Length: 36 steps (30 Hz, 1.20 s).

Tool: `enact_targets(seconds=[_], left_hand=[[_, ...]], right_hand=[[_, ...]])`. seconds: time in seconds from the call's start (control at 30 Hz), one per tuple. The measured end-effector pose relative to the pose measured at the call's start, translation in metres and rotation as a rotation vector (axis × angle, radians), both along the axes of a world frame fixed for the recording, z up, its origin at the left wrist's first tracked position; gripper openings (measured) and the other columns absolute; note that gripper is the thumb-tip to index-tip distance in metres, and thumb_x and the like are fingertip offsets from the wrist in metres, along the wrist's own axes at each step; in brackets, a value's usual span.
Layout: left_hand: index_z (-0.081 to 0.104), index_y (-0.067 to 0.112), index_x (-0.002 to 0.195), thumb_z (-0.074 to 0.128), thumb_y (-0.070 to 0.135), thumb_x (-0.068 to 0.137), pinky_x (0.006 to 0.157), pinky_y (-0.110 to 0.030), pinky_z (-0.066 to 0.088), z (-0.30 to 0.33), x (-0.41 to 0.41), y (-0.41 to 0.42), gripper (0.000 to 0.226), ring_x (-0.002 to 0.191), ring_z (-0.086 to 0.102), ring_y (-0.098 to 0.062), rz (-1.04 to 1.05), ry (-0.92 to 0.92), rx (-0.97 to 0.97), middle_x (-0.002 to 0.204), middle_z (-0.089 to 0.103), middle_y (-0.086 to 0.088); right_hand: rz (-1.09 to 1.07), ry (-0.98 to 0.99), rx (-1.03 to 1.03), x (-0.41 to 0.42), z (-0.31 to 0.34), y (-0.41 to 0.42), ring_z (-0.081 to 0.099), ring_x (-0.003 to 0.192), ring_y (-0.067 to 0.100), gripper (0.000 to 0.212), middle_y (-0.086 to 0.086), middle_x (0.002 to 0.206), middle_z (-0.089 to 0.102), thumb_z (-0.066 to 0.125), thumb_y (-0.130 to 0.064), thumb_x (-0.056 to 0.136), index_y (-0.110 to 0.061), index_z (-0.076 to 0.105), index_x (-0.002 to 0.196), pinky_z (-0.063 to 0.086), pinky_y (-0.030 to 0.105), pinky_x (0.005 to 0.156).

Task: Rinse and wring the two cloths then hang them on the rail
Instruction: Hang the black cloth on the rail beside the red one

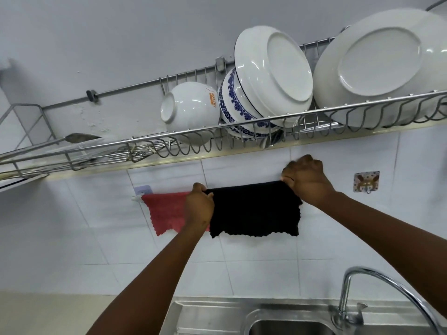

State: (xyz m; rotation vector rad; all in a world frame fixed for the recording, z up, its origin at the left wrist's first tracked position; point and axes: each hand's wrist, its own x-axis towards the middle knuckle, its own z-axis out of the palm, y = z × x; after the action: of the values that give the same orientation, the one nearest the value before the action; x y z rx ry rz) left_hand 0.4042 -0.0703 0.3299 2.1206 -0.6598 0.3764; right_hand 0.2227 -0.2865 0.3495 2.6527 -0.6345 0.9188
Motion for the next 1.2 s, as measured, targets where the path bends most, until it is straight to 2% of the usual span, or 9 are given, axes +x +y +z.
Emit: enact_targets(seconds=[0.1, 0.27, 0.37, 0.53, 0.67, 0.8, 0.9, 0.97, 1.2], left_hand=[[0.060, 0.008, 0.090, 0.054, 0.013, 0.088, 0.061, -0.027, 0.046, 0.004, 0.001, -0.001, 0.009, 0.073, 0.061, -0.023, -0.015, 0.118, -0.156, 0.080, 0.066, -0.005], [0.057, 0.011, 0.086, 0.055, 0.007, 0.086, 0.059, -0.025, 0.043, -0.005, -0.005, 0.000, 0.005, 0.072, 0.057, -0.020, -0.073, 0.263, -0.279, 0.077, 0.061, -0.003], [0.055, 0.010, 0.088, 0.065, 0.004, 0.081, 0.061, -0.022, 0.043, -0.010, -0.008, 0.004, 0.014, 0.068, 0.054, -0.016, -0.096, 0.331, -0.305, 0.069, 0.055, 0.002], [0.059, 0.010, 0.091, 0.069, 0.007, 0.082, 0.066, -0.016, 0.045, -0.001, -0.005, 0.005, 0.013, 0.075, 0.058, -0.011, -0.190, 0.305, -0.335, 0.079, 0.061, 0.003], [0.065, 0.009, 0.095, 0.053, -0.004, 0.085, 0.074, -0.016, 0.048, -0.020, -0.011, 0.012, 0.021, 0.090, 0.065, -0.020, -0.202, 0.109, -0.200, 0.094, 0.069, -0.006], [0.067, 0.009, 0.106, 0.043, 0.005, 0.089, 0.074, -0.010, 0.047, -0.028, -0.019, 0.021, 0.030, 0.084, 0.060, -0.011, -0.191, -0.147, -0.019, 0.103, 0.067, -0.005], [0.068, 0.003, 0.108, 0.033, 0.023, 0.083, 0.091, -0.038, 0.053, -0.032, -0.018, 0.017, 0.048, 0.100, 0.064, -0.029, -0.256, -0.351, 0.148, 0.109, 0.069, -0.013], [0.062, 0.010, 0.120, 0.048, 0.013, 0.078, 0.091, -0.045, 0.047, -0.032, -0.010, 0.026, 0.044, 0.112, 0.060, -0.033, -0.138, -0.517, 0.341, 0.121, 0.065, -0.009], [0.056, 0.013, 0.126, 0.055, 0.004, 0.071, 0.092, -0.047, 0.043, -0.028, -0.012, 0.039, 0.056, 0.116, 0.054, -0.034, 0.056, -0.489, 0.505, 0.128, 0.060, -0.007]], right_hand=[[-0.046, 0.071, -0.057, -0.004, 0.004, 0.001, 0.050, 0.085, 0.036, 0.024, 0.010, 0.094, 0.059, 0.061, -0.032, 0.082, -0.013, 0.069, 0.072, 0.040, 0.043, 0.075], [-0.080, -0.002, -0.042, -0.016, -0.004, -0.003, 0.054, 0.056, 0.032, 0.017, 0.012, 0.054, 0.055, 0.071, -0.005, 0.060, -0.005, 0.055, 0.054, 0.031, 0.031, 0.053], [0.049, -0.060, -0.019, -0.028, -0.025, -0.004, 0.058, 0.066, 0.032, 0.020, 0.002, 0.061, 0.064, 0.059, -0.026, 0.080, -0.016, 0.064, 0.063, 0.037, 0.032, 0.060], [-0.006, -0.087, -0.043, -0.032, -0.017, 0.000, 0.058, 0.082, 0.028, 0.012, 0.001, 0.074, 0.068, 0.062, -0.029, 0.079, -0.019, 0.068, 0.075, 0.040, 0.035, 0.071], [0.020, -0.058, -0.002, -0.031, -0.036, 0.012, 0.057, 0.100, 0.028, 0.017, -0.003, 0.099, 0.069, 0.060, -0.027, 0.077, -0.022, 0.068, 0.091, 0.040, 0.042, 0.085], [-0.100, -0.112, 0.023, -0.042, -0.043, 0.022, 0.060, 0.098, 0.030, 0.018, 0.003, 0.095, 0.069, 0.065, -0.020, 0.071, -0.020, 0.068, 0.088, 0.042, 0.044, 0.086], [-0.134, -0.069, 0.005, -0.045, -0.050, 0.017, 0.061, 0.101, 0.034, 0.027, 0.004, 0.101, 0.071, 0.067, -0.020, 0.070, -0.017, 0.068, 0.096, 0.044, 0.047, 0.087], [-0.143, -0.031, -0.004, -0.043, -0.050, 0.020, 0.061, 0.101, 0.036, 0.034, 0.004, 0.106, 0.071, 0.068, -0.018, 0.069, -0.016, 0.066, 0.103, 0.044, 0.049, 0.088], [-0.183, 0.013, 0.054, -0.048, -0.044, 0.033, 0.061, 0.103, 0.038, 0.041, 0.006, 0.111, 0.070, 0.066, -0.015, 0.068, -0.015, 0.064, 0.108, 0.045, 0.054, 0.090]])
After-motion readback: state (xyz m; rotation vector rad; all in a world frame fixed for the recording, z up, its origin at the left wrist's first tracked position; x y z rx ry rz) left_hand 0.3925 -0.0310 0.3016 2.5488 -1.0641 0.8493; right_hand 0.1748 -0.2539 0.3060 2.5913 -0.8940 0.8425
